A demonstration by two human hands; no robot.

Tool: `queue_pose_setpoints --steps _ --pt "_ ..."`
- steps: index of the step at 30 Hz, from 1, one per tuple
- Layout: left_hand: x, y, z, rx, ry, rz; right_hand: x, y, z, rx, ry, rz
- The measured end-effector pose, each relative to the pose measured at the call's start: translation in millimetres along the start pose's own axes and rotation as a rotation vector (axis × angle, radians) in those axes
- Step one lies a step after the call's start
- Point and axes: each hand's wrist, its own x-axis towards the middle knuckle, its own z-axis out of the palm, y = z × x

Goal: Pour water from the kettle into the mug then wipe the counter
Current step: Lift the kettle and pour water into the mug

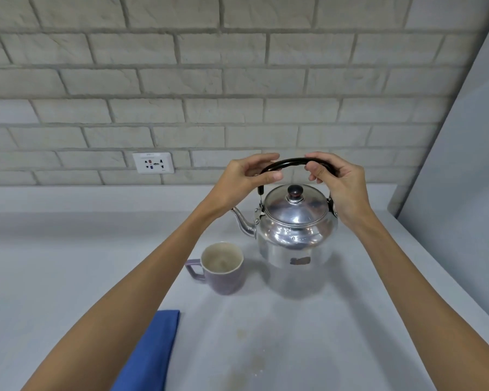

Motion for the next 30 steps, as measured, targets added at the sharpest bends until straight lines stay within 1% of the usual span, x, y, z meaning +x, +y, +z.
queue_pose_setpoints --steps 2,5,9,12,14,17,19,23,27,30 --pt "-12 -13 -10 0.027 -0.028 -0.013 -8 1 1 -0.02 -0.005 0.009" --pt "-36 -44 -28 0.15 -0.045 -0.05 -18 4 4 -0.052 -0.018 0.034" --pt "-66 -90 -50 0.259 -0.029 -0.165 -26 12 5 -0.098 -0.035 0.06" --pt "-84 -117 -60 0.311 -0.041 -0.285 -28 17 4 -0.135 -0.06 0.067" --pt "-92 -129 -62 0.299 -0.073 -0.35 -29 19 5 -0.147 -0.087 0.07" --pt "-99 -141 -61 0.302 -0.098 -0.38 -28 22 8 -0.172 -0.131 0.074" --pt "-102 -146 -59 0.238 -0.094 -0.402 -26 25 10 -0.188 -0.154 0.078" --pt "-102 -150 -58 0.157 -0.086 -0.425 -22 26 11 -0.22 -0.189 0.108" --pt "-103 -154 -59 0.146 -0.097 -0.458 -18 23 15 -0.253 -0.221 0.129" --pt "-104 -157 -59 0.168 -0.109 -0.441 -15 21 18 -0.282 -0.243 0.14"
